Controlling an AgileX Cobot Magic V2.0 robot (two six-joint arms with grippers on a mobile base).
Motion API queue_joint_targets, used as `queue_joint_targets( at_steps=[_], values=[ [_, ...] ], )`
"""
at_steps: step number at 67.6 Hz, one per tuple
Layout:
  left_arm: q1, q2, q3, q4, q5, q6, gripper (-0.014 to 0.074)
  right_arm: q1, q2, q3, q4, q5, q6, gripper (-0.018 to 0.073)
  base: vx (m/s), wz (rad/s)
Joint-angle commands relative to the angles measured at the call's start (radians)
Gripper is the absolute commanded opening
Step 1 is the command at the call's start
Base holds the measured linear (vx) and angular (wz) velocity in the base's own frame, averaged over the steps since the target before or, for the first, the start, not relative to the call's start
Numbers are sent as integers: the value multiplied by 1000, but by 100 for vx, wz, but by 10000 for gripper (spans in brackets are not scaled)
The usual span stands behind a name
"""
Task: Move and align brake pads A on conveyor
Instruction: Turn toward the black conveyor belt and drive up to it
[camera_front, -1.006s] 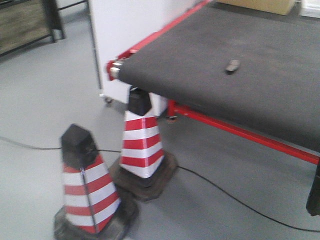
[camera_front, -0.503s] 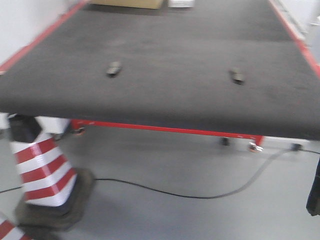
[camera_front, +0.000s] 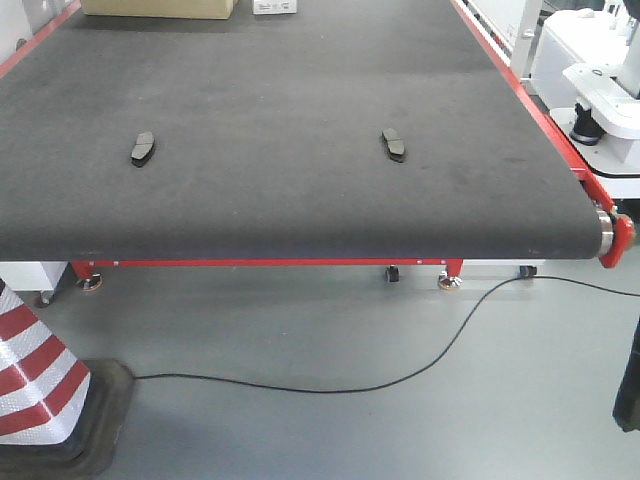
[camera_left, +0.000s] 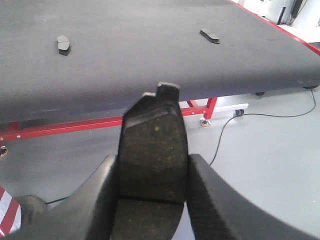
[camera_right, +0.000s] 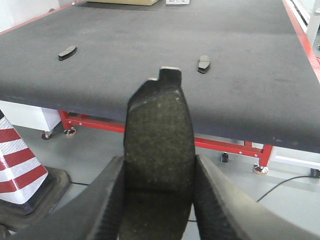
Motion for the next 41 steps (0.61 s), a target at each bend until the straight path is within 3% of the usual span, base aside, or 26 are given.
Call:
queue_joint_targets(
  at_steps=[1, 41],
  values=[
    [3, 12, -29, 18, -88, -4, -6, 0, 6, -32, -12, -93, -5, -4, 9, 5],
    [3, 12, -29, 18, -88, -4, -6, 0, 6, -32, -12, -93, -5, -4, 23, 4]
  ],
)
